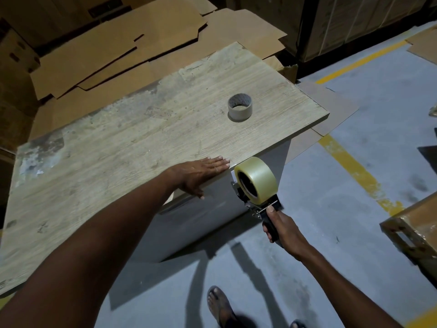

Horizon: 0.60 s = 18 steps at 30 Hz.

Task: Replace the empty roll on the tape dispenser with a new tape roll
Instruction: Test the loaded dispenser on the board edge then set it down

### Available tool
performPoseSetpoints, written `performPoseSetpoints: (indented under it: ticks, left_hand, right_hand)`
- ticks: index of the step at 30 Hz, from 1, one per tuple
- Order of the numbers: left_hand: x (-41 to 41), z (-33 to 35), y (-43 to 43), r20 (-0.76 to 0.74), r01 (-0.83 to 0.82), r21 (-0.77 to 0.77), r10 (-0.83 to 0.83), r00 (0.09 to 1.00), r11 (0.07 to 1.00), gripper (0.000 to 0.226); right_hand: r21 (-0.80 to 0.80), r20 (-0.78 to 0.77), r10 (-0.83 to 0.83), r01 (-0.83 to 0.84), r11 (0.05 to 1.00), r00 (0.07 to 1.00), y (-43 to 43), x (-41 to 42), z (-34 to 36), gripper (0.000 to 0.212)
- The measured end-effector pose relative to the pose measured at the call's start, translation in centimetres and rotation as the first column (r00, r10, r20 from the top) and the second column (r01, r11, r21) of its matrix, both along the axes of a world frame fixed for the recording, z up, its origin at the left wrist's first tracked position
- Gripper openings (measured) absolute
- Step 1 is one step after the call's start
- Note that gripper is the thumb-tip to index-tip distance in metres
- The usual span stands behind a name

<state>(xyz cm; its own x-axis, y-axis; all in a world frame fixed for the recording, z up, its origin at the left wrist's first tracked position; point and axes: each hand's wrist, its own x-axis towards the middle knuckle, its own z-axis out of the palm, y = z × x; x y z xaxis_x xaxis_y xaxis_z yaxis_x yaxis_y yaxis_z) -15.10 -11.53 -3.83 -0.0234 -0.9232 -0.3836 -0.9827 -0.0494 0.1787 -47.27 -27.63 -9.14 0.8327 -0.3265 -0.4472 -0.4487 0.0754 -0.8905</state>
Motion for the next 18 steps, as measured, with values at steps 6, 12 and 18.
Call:
performPoseSetpoints:
  ticks: [6,12,18]
  left_hand:
    - [-0.2,-0.9,0.7,-0.059,-0.055,-0.102,0.049,0.997,0.993,0.11]
    - [-0.6,-1.6,1.1,-0.038,-0.053,-0.239,0.045,0.998,0.97,0.101]
    - [-1.1,-2.6,1.3,-0.066,-0.114,-0.344,0.097,0.993,0.932,0.087]
  right_hand:
    - [-0.171,0.016,-0.041,0.044,0.984,0.999,1.0,-0.1,-1.8,0.094]
    - [-0.239,0.027,-0.04,0.045,0.97,0.999,0.8,1.2,-4.0,0.086]
    - [-0.212,0.037,-0.027,0.035,0.977,0.999,0.6,2.8,-5.1,0.088]
